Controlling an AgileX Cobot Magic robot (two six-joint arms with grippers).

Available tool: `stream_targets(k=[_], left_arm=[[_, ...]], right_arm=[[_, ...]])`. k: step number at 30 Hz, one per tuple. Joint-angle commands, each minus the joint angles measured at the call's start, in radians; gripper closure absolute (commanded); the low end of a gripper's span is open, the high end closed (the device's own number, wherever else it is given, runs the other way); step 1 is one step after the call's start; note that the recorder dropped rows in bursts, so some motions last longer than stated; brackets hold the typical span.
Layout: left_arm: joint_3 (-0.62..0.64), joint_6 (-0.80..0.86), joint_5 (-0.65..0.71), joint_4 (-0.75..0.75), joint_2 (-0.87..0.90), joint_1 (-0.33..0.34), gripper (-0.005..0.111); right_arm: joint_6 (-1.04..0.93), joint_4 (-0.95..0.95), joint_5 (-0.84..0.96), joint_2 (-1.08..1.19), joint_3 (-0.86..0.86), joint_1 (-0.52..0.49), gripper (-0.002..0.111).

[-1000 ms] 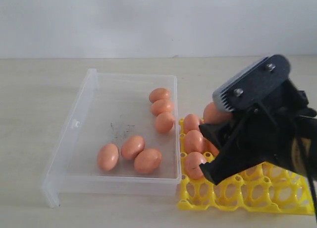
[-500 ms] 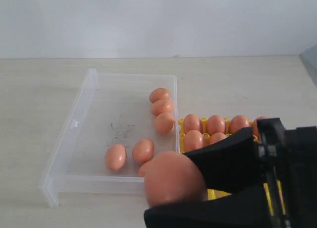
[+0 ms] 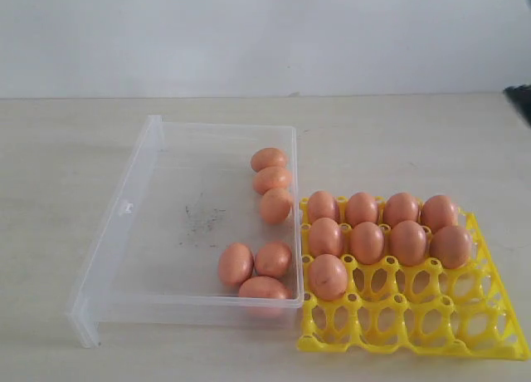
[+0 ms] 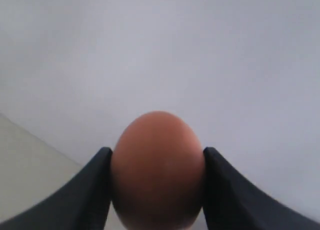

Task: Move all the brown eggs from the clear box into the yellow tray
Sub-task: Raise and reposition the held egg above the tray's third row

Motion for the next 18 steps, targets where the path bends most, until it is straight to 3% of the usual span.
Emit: stream_targets(k=[1, 5, 10, 13, 18], left_arm=[[-0.003, 0.007, 0.000, -0.003, -0.003, -0.005, 0.103], [-0.003, 0.007, 0.000, -0.003, -0.003, -0.005, 0.103], [-0.003, 0.007, 0.000, -0.003, -0.003, -0.005, 0.103], [-0.003, 0.007, 0.000, -0.003, -0.003, -0.005, 0.103], [-0.003, 0.007, 0.000, -0.003, -0.003, -0.005, 0.103]], right_arm=[[-0.155, 0.162, 0.285, 0.121, -0.036, -0.025, 0.109], [-0.305, 0.507, 0.285, 0.214, -0.134, -0.160, 0.109], [-0.666, 1.005, 0.285, 0.298, -0.245, -0.403, 0.109], [-0.845, 1.263, 0.285, 0.308, -0.256, -0.483, 0.109], [-1.026, 1.669, -0.103, 0.295, -0.252, -0.495, 0.109]])
